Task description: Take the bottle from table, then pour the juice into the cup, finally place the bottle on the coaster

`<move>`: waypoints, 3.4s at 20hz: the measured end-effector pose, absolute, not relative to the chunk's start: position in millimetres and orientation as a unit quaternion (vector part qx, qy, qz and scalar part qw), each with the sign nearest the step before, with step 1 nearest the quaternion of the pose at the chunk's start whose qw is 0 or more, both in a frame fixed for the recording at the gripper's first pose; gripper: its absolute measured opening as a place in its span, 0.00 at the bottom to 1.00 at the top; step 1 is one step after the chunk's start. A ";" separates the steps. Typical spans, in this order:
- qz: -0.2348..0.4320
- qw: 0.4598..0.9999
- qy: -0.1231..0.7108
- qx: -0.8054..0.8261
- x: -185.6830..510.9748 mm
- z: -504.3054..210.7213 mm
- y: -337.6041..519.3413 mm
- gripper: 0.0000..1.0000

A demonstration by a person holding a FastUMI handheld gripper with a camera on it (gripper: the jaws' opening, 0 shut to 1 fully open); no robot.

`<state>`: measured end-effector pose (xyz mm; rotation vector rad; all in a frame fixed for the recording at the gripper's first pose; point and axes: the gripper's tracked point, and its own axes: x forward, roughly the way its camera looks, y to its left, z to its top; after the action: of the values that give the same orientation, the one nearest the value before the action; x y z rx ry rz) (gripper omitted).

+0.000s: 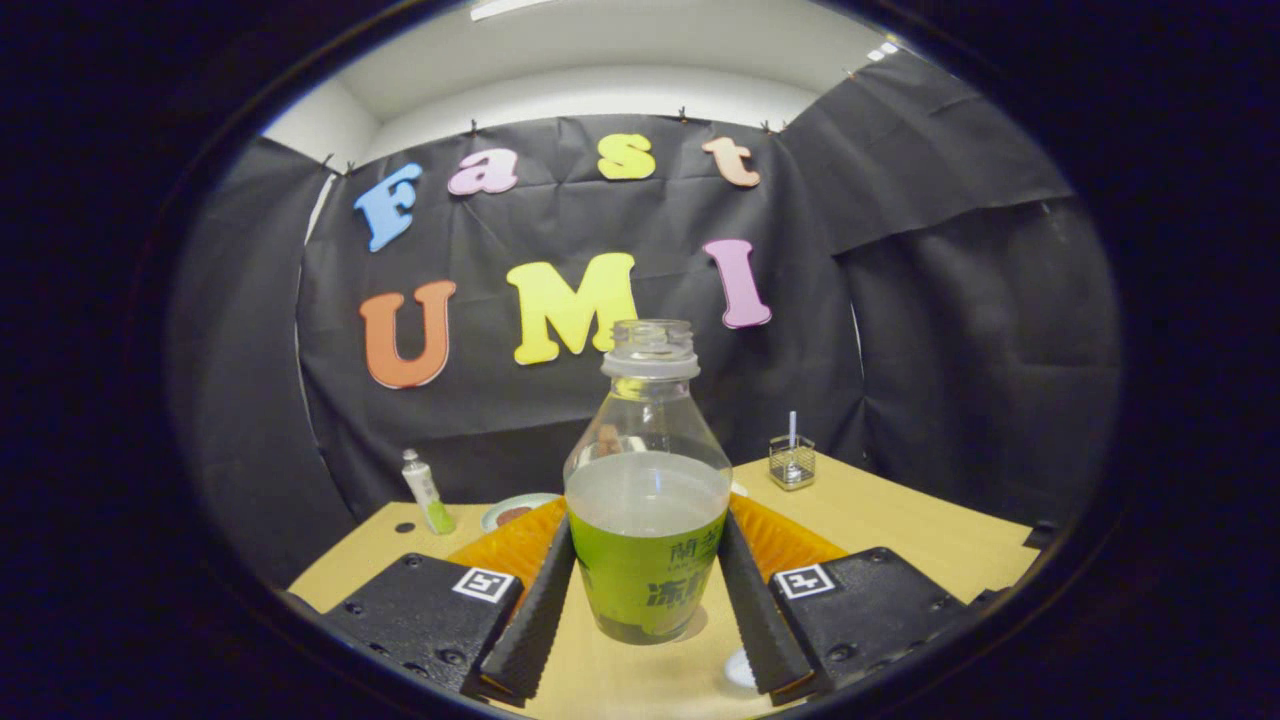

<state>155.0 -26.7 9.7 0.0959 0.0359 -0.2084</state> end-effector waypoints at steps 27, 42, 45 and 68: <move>-0.133 0.989 0.057 -0.006 247.9 -96.1 -32.4 1.00; -0.096 0.995 0.015 -0.003 141.5 -4.8 -26.5 1.00; -0.072 0.996 0.025 -0.042 106.9 -3.5 -17.8 1.00; -0.041 0.999 0.000 0.008 -0.9 -24.0 -34.9 1.00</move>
<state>-0.9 -34.9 -24.0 0.0155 0.0007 -0.0811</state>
